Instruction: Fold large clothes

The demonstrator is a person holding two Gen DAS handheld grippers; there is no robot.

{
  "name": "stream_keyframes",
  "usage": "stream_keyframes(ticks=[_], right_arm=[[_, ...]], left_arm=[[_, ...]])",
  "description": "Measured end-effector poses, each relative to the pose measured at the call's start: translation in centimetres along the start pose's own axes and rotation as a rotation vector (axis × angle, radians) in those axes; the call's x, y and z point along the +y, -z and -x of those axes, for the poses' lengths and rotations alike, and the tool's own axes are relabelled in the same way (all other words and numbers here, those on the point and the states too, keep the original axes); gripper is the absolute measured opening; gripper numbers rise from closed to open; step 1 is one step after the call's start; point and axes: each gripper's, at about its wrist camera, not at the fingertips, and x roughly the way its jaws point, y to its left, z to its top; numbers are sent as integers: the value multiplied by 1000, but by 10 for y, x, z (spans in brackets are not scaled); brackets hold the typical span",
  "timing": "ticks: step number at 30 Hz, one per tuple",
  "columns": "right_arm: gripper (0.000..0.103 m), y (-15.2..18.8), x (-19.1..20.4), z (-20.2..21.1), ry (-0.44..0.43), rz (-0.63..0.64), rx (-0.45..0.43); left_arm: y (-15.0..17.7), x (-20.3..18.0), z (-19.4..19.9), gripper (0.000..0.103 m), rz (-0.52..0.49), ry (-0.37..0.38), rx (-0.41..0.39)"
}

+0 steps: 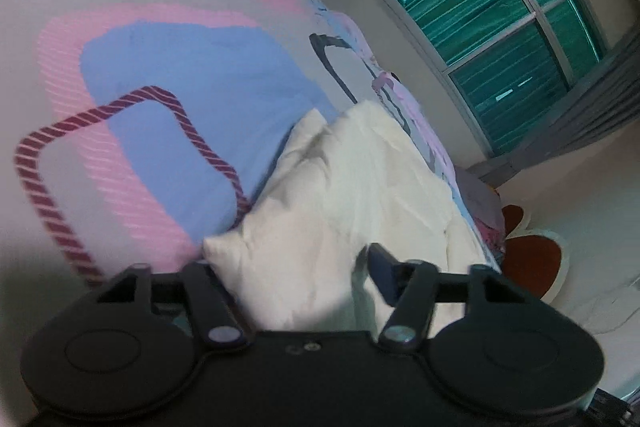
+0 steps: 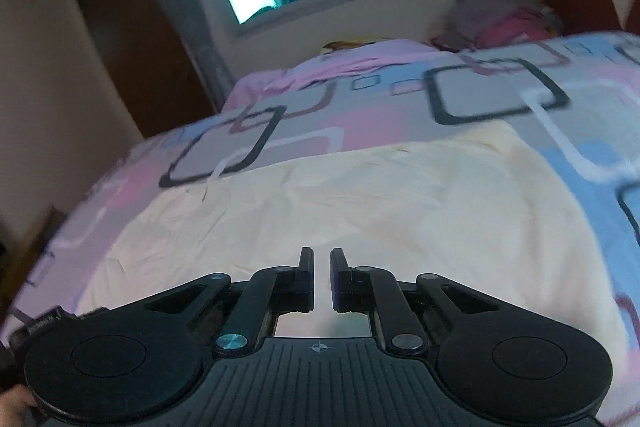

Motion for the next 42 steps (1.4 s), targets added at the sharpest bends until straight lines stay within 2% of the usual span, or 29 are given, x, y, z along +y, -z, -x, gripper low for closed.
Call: stream_keyframes(ticks=[2, 4, 7, 12, 15, 19, 24, 27, 31, 35, 38, 40, 42], right_arm=[[10, -4, 12, -24, 15, 26, 14], [10, -3, 21, -48, 30, 54, 37], [10, 12, 26, -83, 77, 100, 123], [9, 34, 22, -105, 103, 122, 155], [9, 36, 22, -104, 117, 139, 164], [9, 29, 26, -98, 134, 143, 174], [10, 23, 40, -45, 105, 121, 81], [10, 31, 42, -35, 94, 128, 109], [9, 45, 36, -62, 117, 156, 209], [9, 57, 25, -76, 85, 169, 207], [9, 49, 17, -74, 60, 135, 237], [9, 38, 12, -56, 38, 76, 218], [9, 33, 14, -30, -17, 82, 187]], left_arm=[[-3, 1, -4, 43, 2, 18, 13], [-3, -2, -6, 42, -16, 23, 13], [-2, -1, -9, 42, -46, 30, 15], [-2, 5, -14, 42, -66, 60, 25], [-5, 5, -12, 34, -69, 77, 35], [-7, 0, -10, 31, -97, 77, 37], [-9, -6, -8, 29, -109, 70, 41], [-10, -11, -5, 28, -131, 71, 36], [-10, -18, 0, 27, -145, 73, 15], [-7, -39, 12, 25, -199, 72, -34], [-4, -59, 20, 25, -254, 53, -66], [-4, -66, 24, 25, -268, 45, -76], [-2, -72, 27, 25, -289, 39, -84]])
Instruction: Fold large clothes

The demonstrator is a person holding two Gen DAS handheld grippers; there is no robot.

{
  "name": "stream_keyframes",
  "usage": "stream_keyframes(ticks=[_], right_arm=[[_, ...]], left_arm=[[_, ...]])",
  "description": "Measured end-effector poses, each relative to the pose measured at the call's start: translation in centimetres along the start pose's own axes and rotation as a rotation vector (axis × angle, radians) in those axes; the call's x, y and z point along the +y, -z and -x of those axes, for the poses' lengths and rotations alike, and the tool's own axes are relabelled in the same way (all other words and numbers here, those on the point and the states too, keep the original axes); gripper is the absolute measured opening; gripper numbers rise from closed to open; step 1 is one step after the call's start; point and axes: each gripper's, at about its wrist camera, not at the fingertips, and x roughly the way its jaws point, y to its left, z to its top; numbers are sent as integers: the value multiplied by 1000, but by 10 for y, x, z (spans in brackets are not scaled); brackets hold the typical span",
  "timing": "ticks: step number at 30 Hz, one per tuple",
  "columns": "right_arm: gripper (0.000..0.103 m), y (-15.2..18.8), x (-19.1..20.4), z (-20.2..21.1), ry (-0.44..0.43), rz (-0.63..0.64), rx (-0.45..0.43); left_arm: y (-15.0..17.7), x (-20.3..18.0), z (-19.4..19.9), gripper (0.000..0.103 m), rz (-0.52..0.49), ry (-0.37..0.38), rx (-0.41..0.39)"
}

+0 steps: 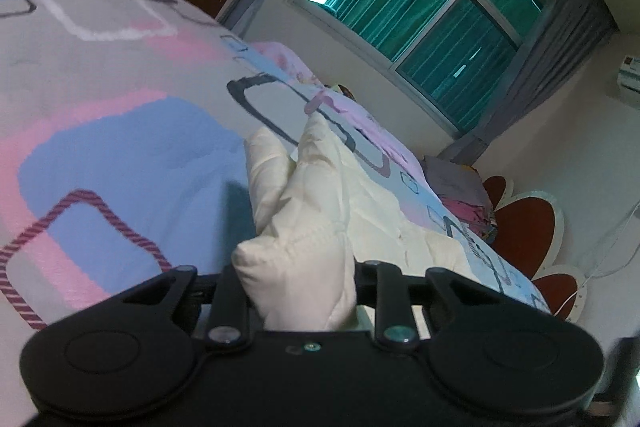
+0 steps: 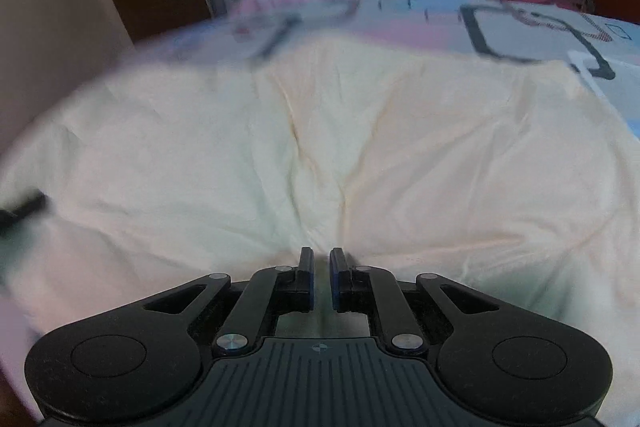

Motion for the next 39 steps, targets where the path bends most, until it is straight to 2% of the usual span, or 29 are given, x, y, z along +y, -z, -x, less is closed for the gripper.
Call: stream_keyframes(ticks=[3, 6, 9, 11, 12, 14, 16, 20, 24, 26, 29, 31, 36, 39], right_arm=[[9, 10, 4, 19, -32, 51, 46], [9, 32, 1, -5, -40, 67, 162], [9, 46, 11, -17, -7, 169, 131], [9, 39, 13, -14, -9, 169, 150], [9, 33, 7, -7, -31, 132, 136], [9, 22, -5, 15, -45, 91, 31], [9, 10, -21, 31, -17, 55, -42], [9, -11, -81, 63, 72, -126, -150], [9, -21, -134, 78, 178, -212, -179], [9, -22, -157, 88, 188, -276, -199], [9, -12, -190, 96, 182, -342, -188], [9, -4, -209, 97, 84, -383, -143], [9, 3, -227, 89, -2, -428, -140], [9, 2, -243, 92, -36, -468, -149]], left_arm=[[0, -9, 6, 25, -26, -3, -13], [3, -20, 12, 24, -49, 4, -24], [7, -36, 15, 25, -101, 13, -27], [5, -47, 18, 25, -140, 9, -35], [4, -51, 19, 25, -153, 5, -36], [1, -61, 23, 24, -184, 4, -38], [2, -76, 27, 25, -246, 1, -43], [7, -120, 38, 25, -383, 15, -57], [13, -171, 37, 25, -521, 65, -64], [20, -199, 34, 25, -586, 107, -53], [37, -239, 25, 25, -682, 182, -2], [51, -262, 16, 25, -732, 230, 36], [96, -309, -26, 25, -844, 331, 194], [126, -328, -51, 25, -884, 353, 297]])
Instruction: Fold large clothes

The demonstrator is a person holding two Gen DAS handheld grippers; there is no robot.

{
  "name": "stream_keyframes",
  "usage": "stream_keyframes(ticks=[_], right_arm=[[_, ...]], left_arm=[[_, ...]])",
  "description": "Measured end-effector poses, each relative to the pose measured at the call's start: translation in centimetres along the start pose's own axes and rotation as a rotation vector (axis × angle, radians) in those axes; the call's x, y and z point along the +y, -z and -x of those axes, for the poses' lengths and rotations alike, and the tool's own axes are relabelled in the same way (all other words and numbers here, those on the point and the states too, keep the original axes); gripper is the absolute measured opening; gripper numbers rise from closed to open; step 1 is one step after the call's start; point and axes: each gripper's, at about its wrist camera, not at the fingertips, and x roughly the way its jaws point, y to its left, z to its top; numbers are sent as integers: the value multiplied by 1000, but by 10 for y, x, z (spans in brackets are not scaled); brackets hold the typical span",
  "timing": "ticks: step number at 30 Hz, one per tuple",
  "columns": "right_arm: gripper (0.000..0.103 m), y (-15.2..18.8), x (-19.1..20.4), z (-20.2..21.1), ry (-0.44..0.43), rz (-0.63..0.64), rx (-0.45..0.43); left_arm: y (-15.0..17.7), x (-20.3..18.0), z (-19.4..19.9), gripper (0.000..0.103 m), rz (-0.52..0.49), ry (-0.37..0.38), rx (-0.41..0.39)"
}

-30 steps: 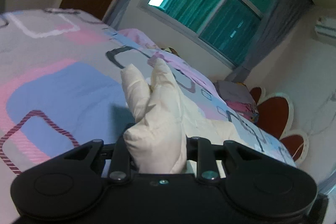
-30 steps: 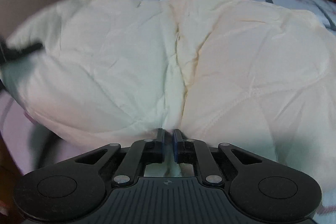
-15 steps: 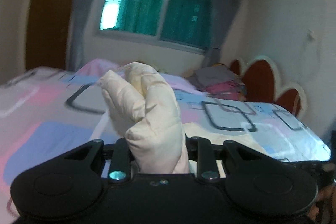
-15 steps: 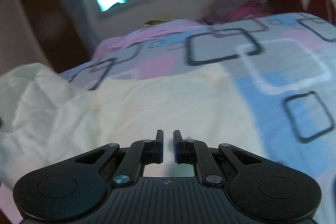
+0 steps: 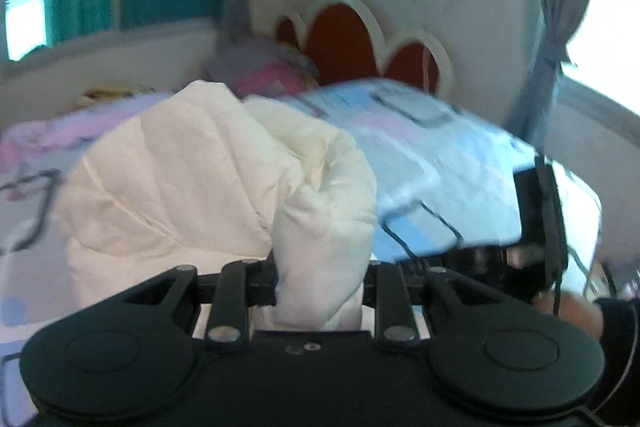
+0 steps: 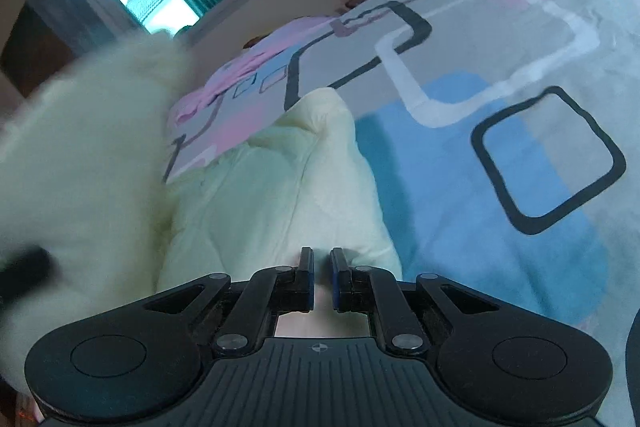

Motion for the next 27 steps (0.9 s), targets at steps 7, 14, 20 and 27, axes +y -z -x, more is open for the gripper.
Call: stream_keyframes(ticks=[7, 14, 20, 27], right_arm=[[9, -7, -38, 29, 46, -53, -34], [10, -18, -63, 58, 36, -108, -48], [90, -33, -46, 77, -19, -38, -150], [83, -59, 16, 60, -174, 105, -112]], left_arm=[[29, -20, -77, 51, 36, 47, 136], [27, -31, -66, 94, 75, 162, 92], [14, 12, 17, 89, 275, 244, -131], [38, 122, 41, 57, 451, -80, -190]])
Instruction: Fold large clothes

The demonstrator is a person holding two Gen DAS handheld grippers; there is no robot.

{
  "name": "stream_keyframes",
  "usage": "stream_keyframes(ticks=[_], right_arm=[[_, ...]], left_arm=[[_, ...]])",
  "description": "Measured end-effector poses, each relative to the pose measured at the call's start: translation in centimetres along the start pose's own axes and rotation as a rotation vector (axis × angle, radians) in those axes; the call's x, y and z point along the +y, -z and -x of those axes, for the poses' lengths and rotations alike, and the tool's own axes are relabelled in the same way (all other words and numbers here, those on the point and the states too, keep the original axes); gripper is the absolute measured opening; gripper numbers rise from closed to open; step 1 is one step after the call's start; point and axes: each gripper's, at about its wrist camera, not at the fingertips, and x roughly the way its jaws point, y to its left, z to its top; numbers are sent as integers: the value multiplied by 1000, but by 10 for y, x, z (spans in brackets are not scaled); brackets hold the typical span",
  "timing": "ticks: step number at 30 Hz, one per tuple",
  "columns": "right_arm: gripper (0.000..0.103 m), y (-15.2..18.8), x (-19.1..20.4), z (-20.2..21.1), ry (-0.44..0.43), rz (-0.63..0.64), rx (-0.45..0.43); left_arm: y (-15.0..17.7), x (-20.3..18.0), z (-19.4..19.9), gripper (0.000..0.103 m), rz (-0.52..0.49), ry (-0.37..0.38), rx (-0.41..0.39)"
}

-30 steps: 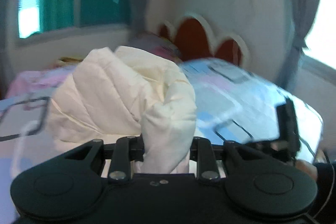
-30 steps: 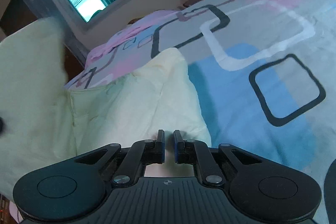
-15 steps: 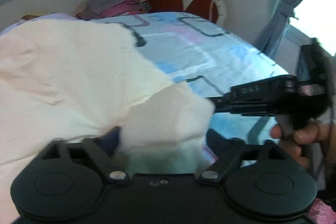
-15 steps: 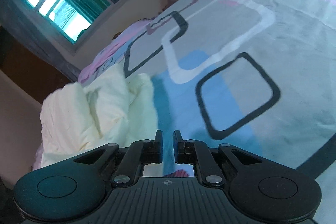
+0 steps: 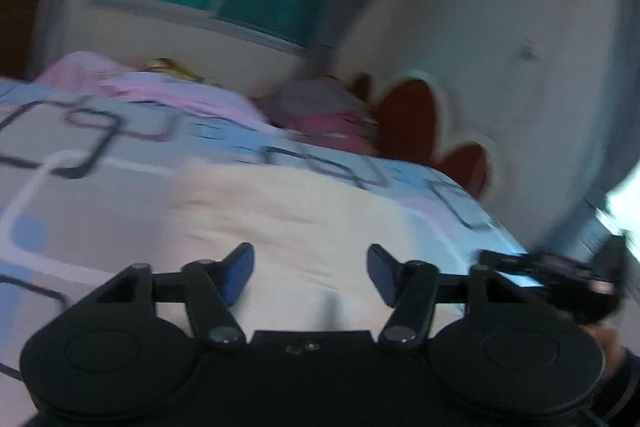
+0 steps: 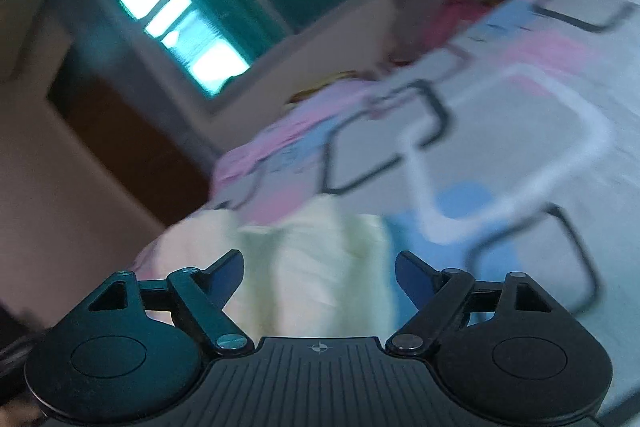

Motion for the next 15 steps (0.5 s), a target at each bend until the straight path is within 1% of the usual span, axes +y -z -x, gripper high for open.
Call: stream_keyframes(ticks=[2, 4, 5, 7, 9, 10, 11, 12, 13, 15], right_arm=[[83, -9, 19, -18, -18, 65, 31], [83, -16, 35, -42, -24, 120, 74], [83, -19, 41, -56, -37, 132, 108], [83, -22, 48, -81, -75, 145, 172], [83, -19, 51, -100, -79, 162, 221], [63, -16, 53, -104, -88, 180, 223], [11, -13, 52, -105, -109, 188, 227], [10, -11, 52, -105, -103, 183, 226], [10, -8, 52, -101, -92, 193, 203], [10, 0, 50, -94, -43, 218, 174]], left_arm=[[-3, 24, -10, 55, 47, -19, 7], [-7, 38, -21, 55, 68, -20, 7], [-9, 41, -27, 50, 73, -16, 9], [-12, 41, -42, 49, 71, 0, 16], [-15, 41, -55, 47, 58, 18, 48], [-16, 41, -63, 47, 50, 33, 67], [-15, 43, -60, 47, 49, 51, 85], [-16, 42, -68, 47, 45, 65, 97], [-18, 37, -74, 47, 22, 76, 97], [-20, 24, -84, 47, -29, 92, 98]])
